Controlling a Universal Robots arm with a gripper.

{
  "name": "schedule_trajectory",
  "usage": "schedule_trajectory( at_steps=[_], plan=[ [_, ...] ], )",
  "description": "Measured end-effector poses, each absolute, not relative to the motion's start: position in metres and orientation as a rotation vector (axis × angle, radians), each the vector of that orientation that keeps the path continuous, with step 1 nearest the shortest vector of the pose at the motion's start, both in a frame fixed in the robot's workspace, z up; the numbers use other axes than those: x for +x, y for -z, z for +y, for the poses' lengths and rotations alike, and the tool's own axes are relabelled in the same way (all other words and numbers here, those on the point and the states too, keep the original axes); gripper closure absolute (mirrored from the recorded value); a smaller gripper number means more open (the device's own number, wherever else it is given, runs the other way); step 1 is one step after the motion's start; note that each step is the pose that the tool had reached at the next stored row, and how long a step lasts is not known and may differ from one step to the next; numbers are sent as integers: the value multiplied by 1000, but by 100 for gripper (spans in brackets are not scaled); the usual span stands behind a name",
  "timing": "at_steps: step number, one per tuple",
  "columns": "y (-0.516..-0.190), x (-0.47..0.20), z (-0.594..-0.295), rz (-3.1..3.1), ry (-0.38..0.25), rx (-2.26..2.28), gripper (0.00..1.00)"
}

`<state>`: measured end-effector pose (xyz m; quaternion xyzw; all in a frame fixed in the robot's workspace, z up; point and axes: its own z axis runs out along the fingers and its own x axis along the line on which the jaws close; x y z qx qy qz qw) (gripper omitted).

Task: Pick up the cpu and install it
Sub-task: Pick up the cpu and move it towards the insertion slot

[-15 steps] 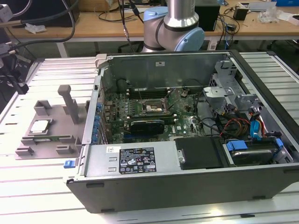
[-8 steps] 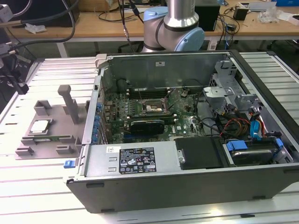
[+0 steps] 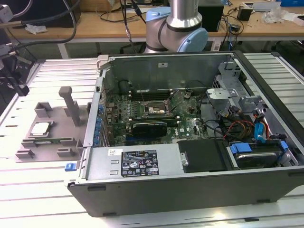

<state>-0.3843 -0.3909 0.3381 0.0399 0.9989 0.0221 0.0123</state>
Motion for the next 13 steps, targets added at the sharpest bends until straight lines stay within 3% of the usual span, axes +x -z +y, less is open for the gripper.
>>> schedule_trajectory(
  at_steps=[13],
  plan=[
    [-304,-386,-391,3114,-69,124,89]
  ],
)
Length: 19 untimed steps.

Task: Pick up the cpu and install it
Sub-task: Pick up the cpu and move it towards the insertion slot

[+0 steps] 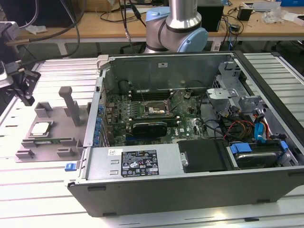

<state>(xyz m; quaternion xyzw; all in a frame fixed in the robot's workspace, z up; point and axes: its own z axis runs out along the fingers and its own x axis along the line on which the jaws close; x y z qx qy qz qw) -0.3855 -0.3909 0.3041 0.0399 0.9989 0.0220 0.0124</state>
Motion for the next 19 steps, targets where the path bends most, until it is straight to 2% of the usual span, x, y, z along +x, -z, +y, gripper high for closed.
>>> schedule_trajectory(
  at_steps=[19],
  plan=[
    [-276,-389,-391,3114,-69,125,89]
  ],
)
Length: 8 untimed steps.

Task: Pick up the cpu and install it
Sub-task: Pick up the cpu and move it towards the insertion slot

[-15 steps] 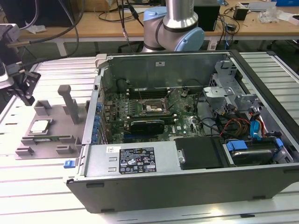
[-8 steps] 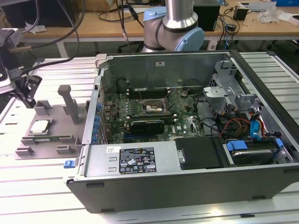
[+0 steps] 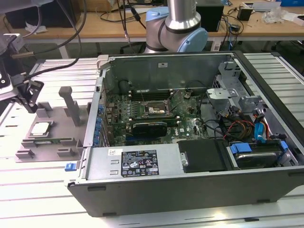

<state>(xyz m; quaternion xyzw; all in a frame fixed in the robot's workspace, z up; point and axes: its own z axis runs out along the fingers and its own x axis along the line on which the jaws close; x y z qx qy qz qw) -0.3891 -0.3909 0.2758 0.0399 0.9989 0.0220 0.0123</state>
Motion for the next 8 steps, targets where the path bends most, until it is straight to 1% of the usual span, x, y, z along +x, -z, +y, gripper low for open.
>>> schedule_trajectory(
  at_steps=[8],
  plan=[
    [-257,-394,-391,3114,-69,125,89]
  ],
)
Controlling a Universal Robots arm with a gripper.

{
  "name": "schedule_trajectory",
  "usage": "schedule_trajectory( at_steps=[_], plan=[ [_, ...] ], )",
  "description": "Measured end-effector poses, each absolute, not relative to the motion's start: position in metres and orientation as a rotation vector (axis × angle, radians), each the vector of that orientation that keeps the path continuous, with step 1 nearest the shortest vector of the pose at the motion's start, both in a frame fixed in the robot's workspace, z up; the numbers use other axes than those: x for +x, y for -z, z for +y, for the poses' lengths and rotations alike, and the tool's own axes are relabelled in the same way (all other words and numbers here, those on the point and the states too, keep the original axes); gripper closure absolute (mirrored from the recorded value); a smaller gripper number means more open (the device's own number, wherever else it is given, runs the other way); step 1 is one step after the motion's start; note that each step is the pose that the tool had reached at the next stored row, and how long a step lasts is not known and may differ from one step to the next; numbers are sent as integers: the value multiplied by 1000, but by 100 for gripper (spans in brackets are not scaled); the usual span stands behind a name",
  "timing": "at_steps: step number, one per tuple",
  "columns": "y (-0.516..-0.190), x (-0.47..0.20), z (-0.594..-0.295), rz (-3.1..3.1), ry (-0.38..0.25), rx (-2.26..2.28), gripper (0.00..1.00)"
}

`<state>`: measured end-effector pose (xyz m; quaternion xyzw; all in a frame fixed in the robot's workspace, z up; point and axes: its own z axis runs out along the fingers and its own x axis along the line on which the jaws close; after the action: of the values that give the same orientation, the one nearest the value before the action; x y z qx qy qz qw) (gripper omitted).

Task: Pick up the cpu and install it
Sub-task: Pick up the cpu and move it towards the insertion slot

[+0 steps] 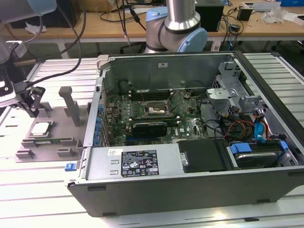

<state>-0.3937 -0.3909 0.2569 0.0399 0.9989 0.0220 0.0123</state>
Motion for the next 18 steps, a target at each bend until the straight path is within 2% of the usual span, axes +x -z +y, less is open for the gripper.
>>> schedule_trajectory(
  at_steps=[18],
  plan=[
    [-215,-402,-391,3114,-69,121,89]
  ],
)
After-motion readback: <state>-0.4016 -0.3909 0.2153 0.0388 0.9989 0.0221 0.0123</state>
